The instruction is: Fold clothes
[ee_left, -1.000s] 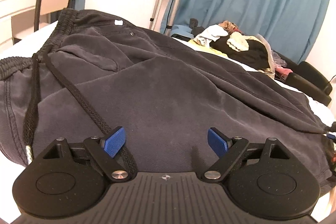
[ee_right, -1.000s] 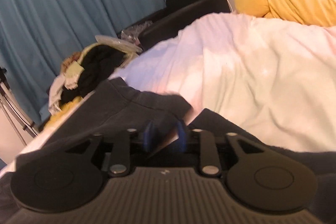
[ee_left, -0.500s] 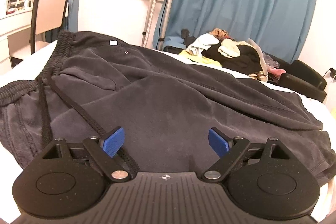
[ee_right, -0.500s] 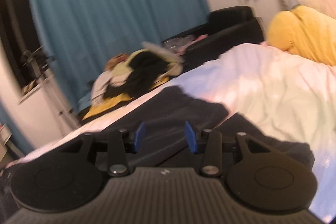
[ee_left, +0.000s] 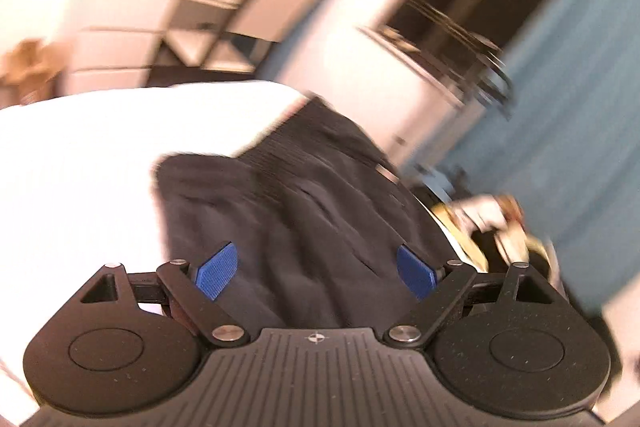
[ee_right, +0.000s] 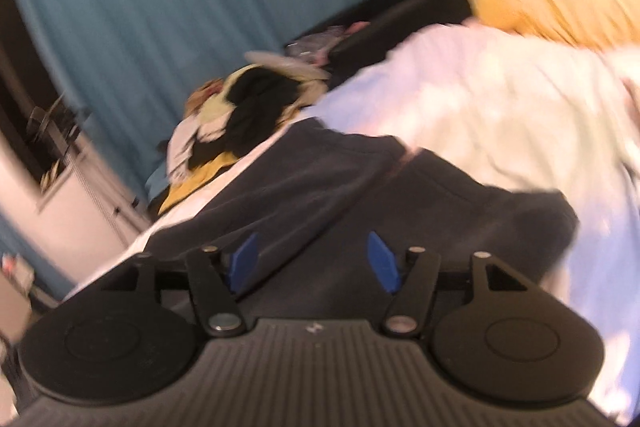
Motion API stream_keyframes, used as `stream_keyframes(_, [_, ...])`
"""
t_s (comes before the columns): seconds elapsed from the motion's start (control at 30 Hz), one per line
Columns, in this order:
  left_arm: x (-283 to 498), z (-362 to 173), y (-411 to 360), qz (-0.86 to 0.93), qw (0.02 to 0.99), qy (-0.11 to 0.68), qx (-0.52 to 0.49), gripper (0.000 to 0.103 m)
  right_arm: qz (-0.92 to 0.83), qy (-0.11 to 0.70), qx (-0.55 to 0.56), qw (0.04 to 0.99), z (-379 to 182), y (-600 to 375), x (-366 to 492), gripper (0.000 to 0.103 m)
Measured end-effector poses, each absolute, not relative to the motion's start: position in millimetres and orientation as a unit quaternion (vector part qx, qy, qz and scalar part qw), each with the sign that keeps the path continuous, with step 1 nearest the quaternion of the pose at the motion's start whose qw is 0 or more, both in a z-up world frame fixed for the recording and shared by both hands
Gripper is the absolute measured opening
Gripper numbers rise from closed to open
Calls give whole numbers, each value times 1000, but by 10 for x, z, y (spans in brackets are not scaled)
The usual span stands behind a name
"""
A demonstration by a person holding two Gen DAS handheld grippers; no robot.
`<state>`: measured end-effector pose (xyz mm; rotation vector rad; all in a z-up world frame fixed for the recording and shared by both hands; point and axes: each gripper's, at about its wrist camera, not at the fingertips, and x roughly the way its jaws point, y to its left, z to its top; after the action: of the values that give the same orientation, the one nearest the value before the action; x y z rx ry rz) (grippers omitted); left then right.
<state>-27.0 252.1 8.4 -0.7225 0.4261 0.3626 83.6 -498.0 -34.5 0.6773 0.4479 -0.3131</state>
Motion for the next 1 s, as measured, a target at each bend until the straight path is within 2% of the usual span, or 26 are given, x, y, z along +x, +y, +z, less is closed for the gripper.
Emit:
stream_keyframes(0.17, [-359, -12, 3025, 227, 851, 221, -418, 89, -212, 210, 389, 871, -466, -5196, 674, 68])
stream_keyframes(0.23, [-360, -106, 3132, 235, 833, 233, -444, 89, -236, 201, 407, 859, -489, -5245, 599, 74])
stream_keyframes(0.3, [-372, -205, 3188, 227, 818, 244, -469, 89, -273, 173, 429, 844, -495, -5299, 463, 75])
stream_keyframes(0.4, [-282, -353, 3203, 212, 801, 257, -497, 89, -329, 123, 458, 816, -499, -5402, 238, 85])
stream_keyframes(0.63, [142, -688, 3290, 178, 761, 284, -555, 87, -333, 164, 556, 744, -873, -5563, 164, 85])
stream_keyframes(0.8, [264, -772, 3242, 153, 766, 280, -559, 64, -286, 200, 574, 741, -959, -5518, 320, 85])
stream_keyframes(0.83, [270, -781, 3236, 153, 764, 279, -561, 56, -274, 204, 582, 738, -991, -5513, 353, 85])
stream_keyframes(0.87, [255, -795, 3239, 156, 761, 277, -565, 41, -263, 209, 589, 735, -1022, -5509, 385, 85])
stream_keyframes(0.93, [200, -840, 3269, 168, 750, 272, -580, 20, -253, 227, 585, 737, -1057, -5505, 449, 84])
stream_keyframes(1.0, [139, -873, 3293, 169, 736, 260, -601, 16, -275, 244, 555, 746, -1049, -5502, 486, 83])
